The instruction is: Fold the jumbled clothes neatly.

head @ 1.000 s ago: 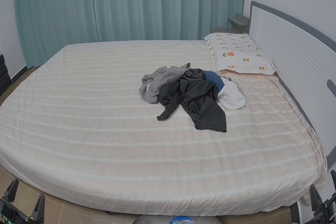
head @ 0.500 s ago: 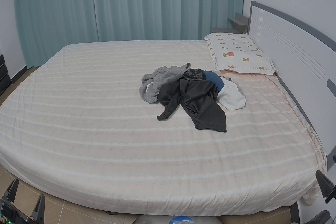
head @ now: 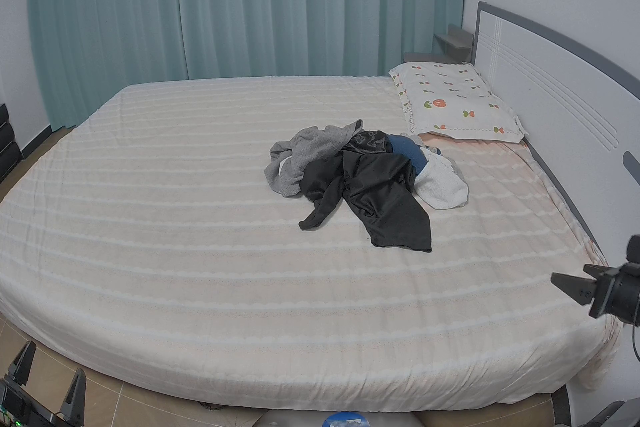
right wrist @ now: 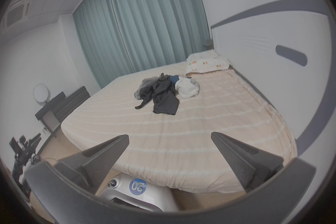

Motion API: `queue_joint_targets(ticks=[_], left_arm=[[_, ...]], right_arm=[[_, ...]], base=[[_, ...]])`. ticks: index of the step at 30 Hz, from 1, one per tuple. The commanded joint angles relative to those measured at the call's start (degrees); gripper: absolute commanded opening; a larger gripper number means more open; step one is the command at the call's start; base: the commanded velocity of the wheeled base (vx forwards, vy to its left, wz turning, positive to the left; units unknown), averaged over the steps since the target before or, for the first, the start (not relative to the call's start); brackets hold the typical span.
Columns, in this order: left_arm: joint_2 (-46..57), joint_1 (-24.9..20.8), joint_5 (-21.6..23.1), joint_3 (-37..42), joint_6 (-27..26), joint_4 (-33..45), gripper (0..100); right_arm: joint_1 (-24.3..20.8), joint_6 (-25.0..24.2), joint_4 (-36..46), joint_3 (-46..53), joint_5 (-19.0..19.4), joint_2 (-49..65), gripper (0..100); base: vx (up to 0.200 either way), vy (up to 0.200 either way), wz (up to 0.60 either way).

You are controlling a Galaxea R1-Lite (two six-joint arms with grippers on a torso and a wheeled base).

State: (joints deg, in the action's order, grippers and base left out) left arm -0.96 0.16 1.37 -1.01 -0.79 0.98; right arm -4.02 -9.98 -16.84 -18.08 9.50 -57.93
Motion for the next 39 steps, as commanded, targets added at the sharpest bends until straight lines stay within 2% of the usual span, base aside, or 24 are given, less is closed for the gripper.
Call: queue_joint_targets(ticks=[1,2,3,5,10,14,15,20,23,33,39], left_arm=[[0.96,0.02,-0.05,0.84,0.0,-0.01,100],[0.96,0.02,0.04,0.84,0.0,-0.01,100],[0.96,0.02,0.04,0.84,0.0,-0.01,100],[0.96,0.02,0.04,0.84,0.0,-0.01,100],[0.96,0.02,0.04,0.84,0.0,-0.01,100],[0.96,0.02,0.04,0.84,0.0,-0.01,100],[0.96,0.02,0.04,0.84,0.0,-0.01,100],[0.96,0.02,0.04,0.84,0.0,-0.01,100],[0.96,0.02,0.04,0.84,0.0,-0.01,100],[0.96,0.02,0.04,0.84,0.0,-0.01,100],[0.96,0.02,0.04,0.84,0.0,-0.01,100]], right_arm=[[-3.8,-11.46,-23.86,-18.4,-2.64,-57.38,100],[-3.89,-11.64,-23.95,-18.75,-2.73,-57.82,100],[-4.24,-13.39,-24.91,-23.14,-4.31,-62.74,100],[-4.68,-14.45,-24.91,-27.89,-5.1,-67.23,100],[-4.85,-15.77,-23.77,-39.23,-5.54,-76.02,100],[-4.77,-15.86,-19.64,-45.2,-5.63,-79.0,100],[-4.77,-15.86,-16.56,-48.45,-5.45,-79.79,100],[-6.52,-17.09,-14.01,-56.63,-5.81,-84.54,100],[-8.02,-17.44,-13.66,-61.81,-8.79,-87.97,100],[-10.74,-17.61,-10.94,-70.87,-9.94,-94.38,100],[-10.83,-17.61,-10.5,-73.06,-10.38,-95.44,100]], base=[[0.0,0.0,0.0],[0.0,0.0,0.0],[0.0,0.0,0.0],[0.0,0.0,0.0],[0.0,0.0,0.0],[0.0,0.0,0.0],[0.0,0.0,0.0],[0.0,0.0,0.0],[0.0,0.0,0.0],[0.0,0.0,0.0],[0.0,0.0,0.0]])
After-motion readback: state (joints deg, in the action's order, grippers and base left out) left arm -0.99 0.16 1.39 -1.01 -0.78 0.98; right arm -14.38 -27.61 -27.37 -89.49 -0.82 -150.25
